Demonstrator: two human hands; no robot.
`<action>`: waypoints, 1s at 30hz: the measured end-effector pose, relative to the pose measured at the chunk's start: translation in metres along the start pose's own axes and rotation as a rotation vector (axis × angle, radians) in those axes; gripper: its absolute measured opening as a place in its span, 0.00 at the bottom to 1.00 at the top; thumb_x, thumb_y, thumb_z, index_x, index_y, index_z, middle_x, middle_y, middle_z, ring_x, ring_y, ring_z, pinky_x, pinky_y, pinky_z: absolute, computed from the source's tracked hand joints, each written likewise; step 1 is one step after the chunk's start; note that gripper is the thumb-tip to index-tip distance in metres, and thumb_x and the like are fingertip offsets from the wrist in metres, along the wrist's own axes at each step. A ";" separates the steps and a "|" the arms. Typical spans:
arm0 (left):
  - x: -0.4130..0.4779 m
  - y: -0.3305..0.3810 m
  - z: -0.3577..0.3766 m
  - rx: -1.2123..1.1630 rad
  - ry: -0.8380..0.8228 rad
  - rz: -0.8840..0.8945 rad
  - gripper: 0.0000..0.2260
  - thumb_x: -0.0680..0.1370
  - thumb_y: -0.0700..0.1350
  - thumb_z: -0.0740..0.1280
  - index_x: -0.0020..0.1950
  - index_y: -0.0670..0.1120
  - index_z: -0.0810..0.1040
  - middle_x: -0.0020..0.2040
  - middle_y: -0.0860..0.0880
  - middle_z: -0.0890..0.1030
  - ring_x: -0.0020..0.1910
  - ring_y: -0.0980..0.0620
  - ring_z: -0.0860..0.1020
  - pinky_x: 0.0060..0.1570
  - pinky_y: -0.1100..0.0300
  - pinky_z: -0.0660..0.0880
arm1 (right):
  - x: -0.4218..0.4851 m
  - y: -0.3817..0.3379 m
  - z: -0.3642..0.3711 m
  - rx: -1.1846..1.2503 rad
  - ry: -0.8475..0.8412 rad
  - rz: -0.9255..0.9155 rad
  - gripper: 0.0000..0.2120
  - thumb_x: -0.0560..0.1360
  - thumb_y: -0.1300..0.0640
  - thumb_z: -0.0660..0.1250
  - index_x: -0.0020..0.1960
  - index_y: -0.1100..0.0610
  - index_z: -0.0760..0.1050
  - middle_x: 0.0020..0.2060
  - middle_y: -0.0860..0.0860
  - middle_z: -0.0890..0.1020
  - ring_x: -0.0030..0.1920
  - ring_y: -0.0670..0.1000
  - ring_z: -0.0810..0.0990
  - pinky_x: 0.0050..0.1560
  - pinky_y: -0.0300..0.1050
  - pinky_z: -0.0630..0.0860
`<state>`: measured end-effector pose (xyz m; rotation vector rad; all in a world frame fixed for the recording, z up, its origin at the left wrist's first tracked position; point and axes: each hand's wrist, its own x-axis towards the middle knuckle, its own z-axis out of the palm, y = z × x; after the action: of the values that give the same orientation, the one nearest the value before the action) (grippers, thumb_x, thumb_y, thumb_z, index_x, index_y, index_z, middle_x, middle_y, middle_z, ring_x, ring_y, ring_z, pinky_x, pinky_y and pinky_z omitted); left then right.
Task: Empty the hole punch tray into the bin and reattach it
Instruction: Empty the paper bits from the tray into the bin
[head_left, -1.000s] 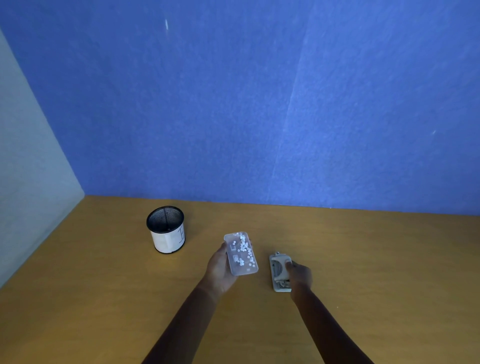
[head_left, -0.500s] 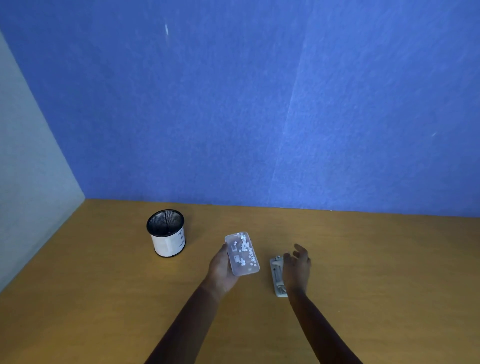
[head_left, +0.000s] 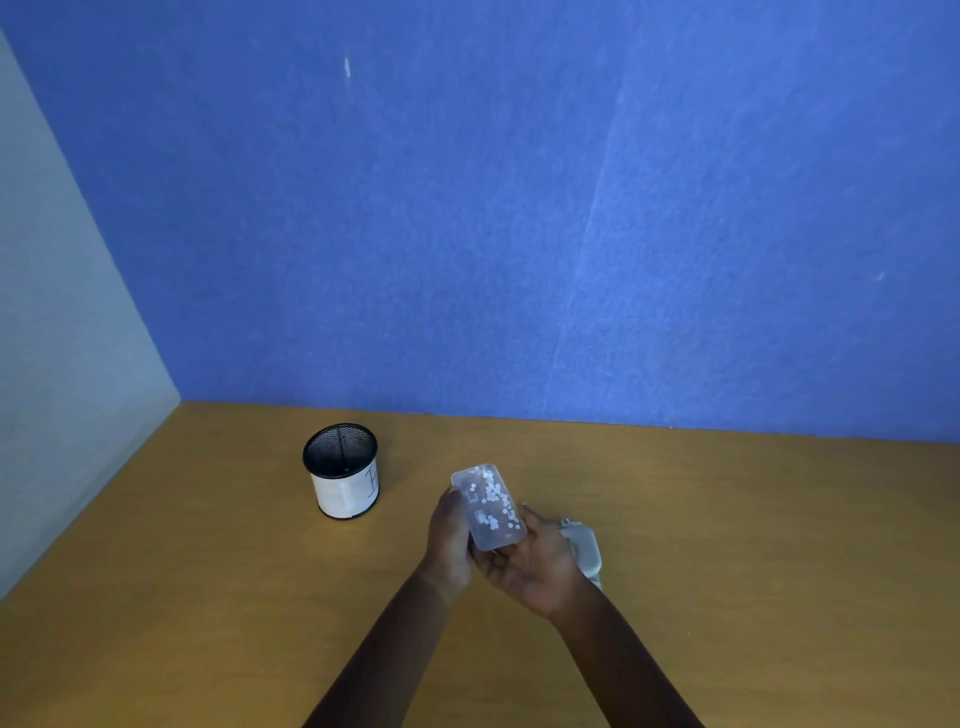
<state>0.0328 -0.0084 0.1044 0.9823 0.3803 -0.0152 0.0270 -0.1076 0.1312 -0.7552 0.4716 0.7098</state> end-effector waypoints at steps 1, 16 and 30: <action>-0.001 0.000 0.000 0.006 -0.009 0.016 0.06 0.73 0.46 0.60 0.39 0.45 0.72 0.29 0.52 0.79 0.26 0.58 0.79 0.26 0.66 0.74 | 0.000 0.001 0.000 0.011 -0.017 0.012 0.19 0.79 0.50 0.54 0.48 0.64 0.75 0.43 0.60 0.79 0.44 0.56 0.77 0.42 0.48 0.79; 0.003 0.012 -0.044 0.499 0.798 0.400 0.20 0.72 0.33 0.66 0.63 0.32 0.70 0.60 0.31 0.72 0.60 0.34 0.71 0.59 0.46 0.69 | 0.013 -0.006 0.018 0.055 -0.059 0.073 0.18 0.78 0.52 0.56 0.48 0.67 0.73 0.44 0.63 0.78 0.37 0.60 0.81 0.30 0.45 0.81; 0.039 0.044 -0.120 0.668 0.667 0.382 0.48 0.65 0.38 0.77 0.75 0.35 0.49 0.76 0.37 0.56 0.74 0.39 0.58 0.72 0.48 0.59 | 0.049 0.004 0.061 -0.040 -0.008 0.114 0.14 0.77 0.54 0.58 0.45 0.65 0.73 0.43 0.60 0.76 0.41 0.58 0.76 0.29 0.47 0.81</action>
<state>0.0402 0.1197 0.0687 1.7088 0.8207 0.5767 0.0657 -0.0396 0.1385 -0.7672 0.4973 0.8302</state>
